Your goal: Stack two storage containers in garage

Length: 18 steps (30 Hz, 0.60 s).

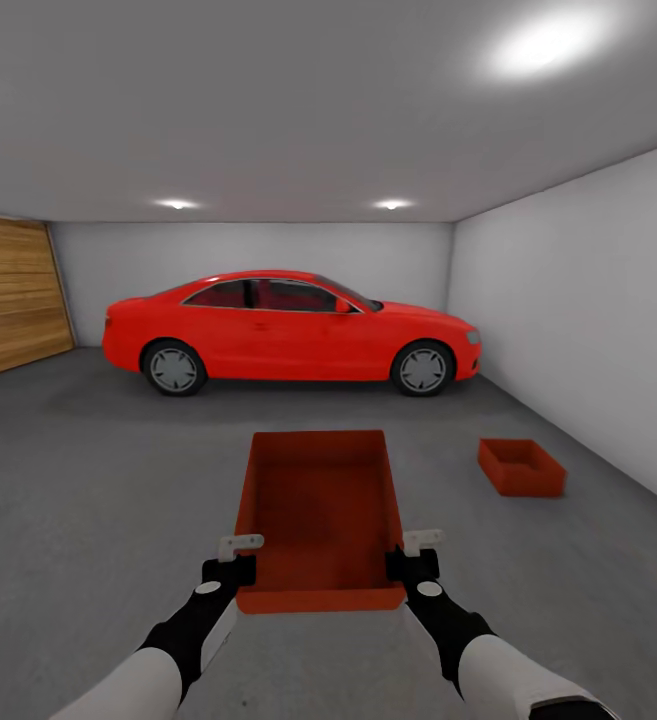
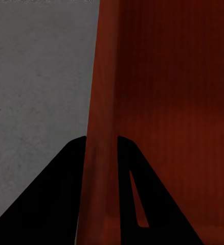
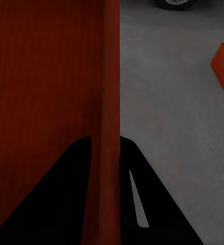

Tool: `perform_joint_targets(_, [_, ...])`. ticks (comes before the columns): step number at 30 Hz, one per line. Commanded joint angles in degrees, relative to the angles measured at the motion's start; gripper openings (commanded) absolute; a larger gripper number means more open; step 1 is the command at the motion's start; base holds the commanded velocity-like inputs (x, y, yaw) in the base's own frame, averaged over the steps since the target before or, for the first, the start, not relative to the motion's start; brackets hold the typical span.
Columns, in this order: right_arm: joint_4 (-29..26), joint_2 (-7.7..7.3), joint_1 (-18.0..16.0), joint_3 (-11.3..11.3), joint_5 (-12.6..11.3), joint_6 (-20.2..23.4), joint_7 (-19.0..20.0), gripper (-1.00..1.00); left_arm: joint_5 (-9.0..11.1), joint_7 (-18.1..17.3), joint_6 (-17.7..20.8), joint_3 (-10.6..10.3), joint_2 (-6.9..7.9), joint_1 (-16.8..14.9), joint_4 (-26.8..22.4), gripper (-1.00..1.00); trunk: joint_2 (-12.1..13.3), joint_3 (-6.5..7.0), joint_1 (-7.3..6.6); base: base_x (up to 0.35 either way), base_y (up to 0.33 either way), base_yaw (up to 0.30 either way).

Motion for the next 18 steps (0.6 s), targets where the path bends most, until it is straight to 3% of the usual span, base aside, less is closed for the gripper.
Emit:
perform_joint_targets(1, [0.2,-0.38,0.0,-0.5,-0.1,-0.1,-0.5,-1.00,-0.8,0.9,-2.9,0.8,2.15,-0.1,-0.4,-1.00,-0.1,-0.09,0.04,0.322,0.000,0.000])
perform_joint_targets(18, [0.2,-0.53,0.0,-0.5,-0.1,-0.1,-0.5,-1.00,-0.8,0.9,-2.9,0.8,2.14,-0.1,-0.4,-1.00,-0.1,-0.09,0.04,0.321,0.000,0.000])
